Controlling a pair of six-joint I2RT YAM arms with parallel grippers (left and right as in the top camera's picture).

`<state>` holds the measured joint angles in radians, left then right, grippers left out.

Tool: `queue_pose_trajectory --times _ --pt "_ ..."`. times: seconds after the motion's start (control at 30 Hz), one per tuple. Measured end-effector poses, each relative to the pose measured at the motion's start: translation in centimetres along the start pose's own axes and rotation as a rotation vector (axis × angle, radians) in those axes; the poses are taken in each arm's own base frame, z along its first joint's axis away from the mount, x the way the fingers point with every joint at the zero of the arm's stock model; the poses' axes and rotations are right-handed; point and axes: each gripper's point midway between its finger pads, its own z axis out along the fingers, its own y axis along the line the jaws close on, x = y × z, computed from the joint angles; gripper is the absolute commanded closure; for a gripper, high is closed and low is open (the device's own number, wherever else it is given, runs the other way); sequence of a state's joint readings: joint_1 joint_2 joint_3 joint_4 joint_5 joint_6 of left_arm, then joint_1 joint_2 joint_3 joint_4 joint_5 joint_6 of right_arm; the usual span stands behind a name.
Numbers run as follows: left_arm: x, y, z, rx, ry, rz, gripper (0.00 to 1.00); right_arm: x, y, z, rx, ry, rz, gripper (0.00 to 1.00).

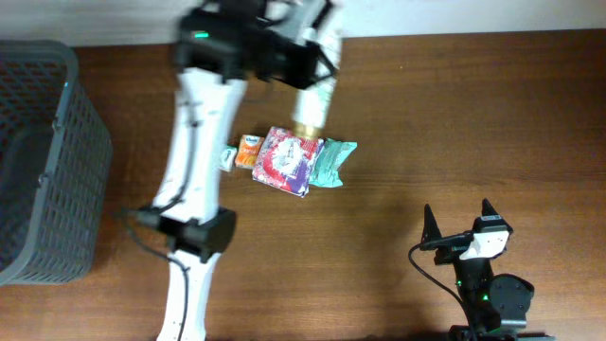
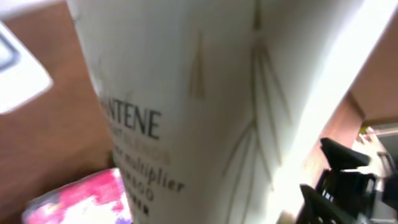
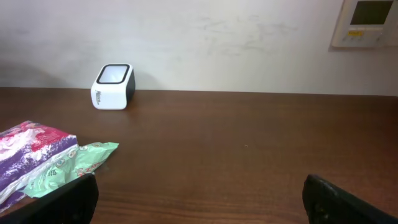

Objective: Scan the item barcode

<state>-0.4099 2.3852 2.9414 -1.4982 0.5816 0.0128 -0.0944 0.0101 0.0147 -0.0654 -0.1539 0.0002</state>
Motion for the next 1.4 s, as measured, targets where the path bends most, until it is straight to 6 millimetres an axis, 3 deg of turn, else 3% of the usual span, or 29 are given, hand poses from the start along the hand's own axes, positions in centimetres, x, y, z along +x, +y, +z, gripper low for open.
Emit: queue_pose_trajectory --times 0.07,0.17,0.23,0.33,0.4,0.47,0.5,0.57,0.67,0.73,0.8,0.83,0.9,0.93,0.97,1.03,1.17,1.3,1.33,1.4 --pt "1.0 0.0 6.2 0.023 0.066 0.009 0.98 0.0 0.0 0.0 0.000 0.000 0.000 0.01" --pt "2.1 -0.9 13.6 0.061 0.101 0.051 0.97 0.0 0.0 0.0 0.000 0.000 0.000 0.01" --pt "3.1 -0.7 16.8 0.055 0.123 0.024 0.93 0.0 0.0 0.0 0.000 0.000 0.000 0.02" --pt "6.9 2.6 22.1 -0.036 0.217 -0.068 0.92 0.0 0.0 0.0 0.000 0.000 0.000 0.01" --pt "8.6 4.9 23.9 -0.111 0.252 -0.121 0.82 0.0 0.0 0.0 0.000 0.000 0.000 0.01" --pt "10.0 6.7 25.1 -0.167 0.277 -0.160 0.56 0.0 0.0 0.0 0.000 0.000 0.000 0.01" --pt "10.2 6.9 25.4 -0.175 0.280 -0.168 0.54 0.0 0.0 0.0 0.000 0.000 0.000 0.01" --pt "10.1 7.0 25.4 -0.178 0.272 -0.173 0.40 0.0 0.0 0.0 0.000 0.000 0.000 0.01" --pt "9.3 6.0 25.0 -0.132 0.253 -0.184 0.34 0.0 0.0 0.0 0.000 0.000 0.000 0.01" --pt "6.8 5.2 23.1 -0.095 0.190 -0.174 0.25 0.0 0.0 0.0 0.000 0.000 0.000 0.01" --pt "3.1 5.1 17.8 -0.092 0.094 -0.176 0.05 0.0 0.0 0.0 0.000 0.000 0.000 0.01" --pt "1.4 5.3 14.7 -0.097 0.044 -0.180 0.01 0.0 0.0 0.0 0.000 0.000 0.000 0.01" --pt "-1.9 5.8 4.4 -0.145 -0.077 -0.167 0.01 0.0 0.0 0.0 0.000 0.000 0.000 0.01" --pt "-2.4 6.6 -2.8 -0.210 -0.145 -0.182 0.01 0.0 0.0 0.0 0.000 0.000 0.000 0.01" --pt "-2.4 7.3 -6.6 -0.261 -0.182 -0.194 0.01 0.0 0.0 0.0 0.000 0.000 0.000 0.01" --pt "0.6 10.3 -13.7 -0.404 -0.179 -0.299 0.01 0.0 0.0 0.0 0.000 0.000 0.000 0.01" --pt "3.0 18.1 -19.7 -0.567 -0.231 -0.441 0.01 0.0 0.0 0.0 0.000 0.000 0.000 0.01" --pt "4.8 21.6 -23.5 -0.637 -0.270 -0.522 0.01 -0.3 0.2 0.0 -0.012 -0.010 0.012 0.01" --pt "5.1 22.0 -23.9 -0.646 -0.274 -0.531 0.01 -0.4 1.3 -0.1 -0.076 -0.013 0.050 0.01" --pt "5.4 22.5 -24.5 -0.658 -0.279 -0.543 0.01 -0.7 6.1 -1.1 -0.365 0.004 0.174 0.01"
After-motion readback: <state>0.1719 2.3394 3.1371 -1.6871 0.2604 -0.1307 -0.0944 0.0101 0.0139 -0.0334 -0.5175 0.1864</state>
